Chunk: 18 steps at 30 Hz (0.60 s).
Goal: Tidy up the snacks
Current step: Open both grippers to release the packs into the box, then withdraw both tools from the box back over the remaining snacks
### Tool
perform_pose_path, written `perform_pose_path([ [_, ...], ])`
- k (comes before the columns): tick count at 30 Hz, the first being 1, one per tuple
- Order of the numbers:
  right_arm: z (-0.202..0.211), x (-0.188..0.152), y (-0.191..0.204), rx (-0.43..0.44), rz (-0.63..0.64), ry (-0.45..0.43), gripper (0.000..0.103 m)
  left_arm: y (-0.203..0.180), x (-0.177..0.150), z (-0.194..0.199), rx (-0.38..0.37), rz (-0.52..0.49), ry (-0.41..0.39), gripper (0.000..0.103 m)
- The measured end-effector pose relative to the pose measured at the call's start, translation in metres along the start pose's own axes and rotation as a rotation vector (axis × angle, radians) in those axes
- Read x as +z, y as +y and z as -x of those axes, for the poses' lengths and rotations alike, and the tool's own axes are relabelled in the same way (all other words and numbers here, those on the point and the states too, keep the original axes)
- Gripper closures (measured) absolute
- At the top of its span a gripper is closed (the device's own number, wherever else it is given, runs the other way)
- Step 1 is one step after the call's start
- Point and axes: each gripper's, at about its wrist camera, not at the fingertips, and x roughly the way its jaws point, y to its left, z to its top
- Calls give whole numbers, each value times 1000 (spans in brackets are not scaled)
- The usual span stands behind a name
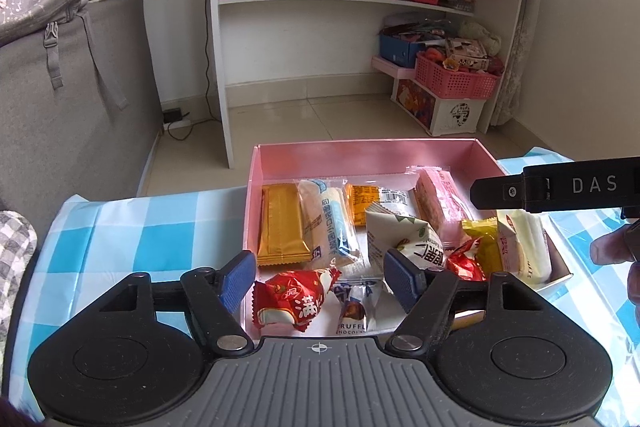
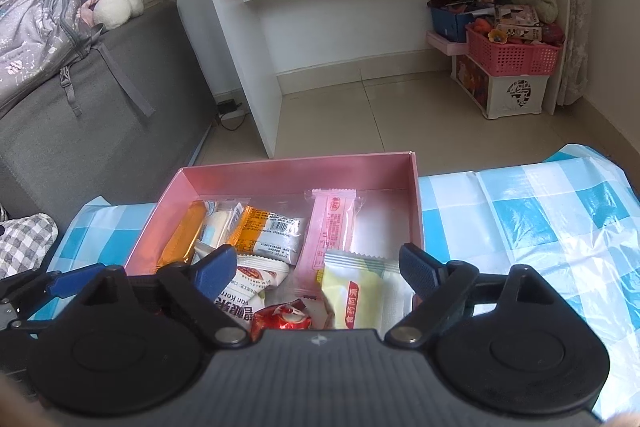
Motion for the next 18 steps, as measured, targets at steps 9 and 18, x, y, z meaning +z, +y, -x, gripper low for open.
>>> perform_pose_path([
  [9,33,-10,9,16,3,3,5,-5,-10,43,-2,-14,15,14],
  [18,63,-31,22,45,24,13,0,-6,-25,87,2,-1,16,5],
])
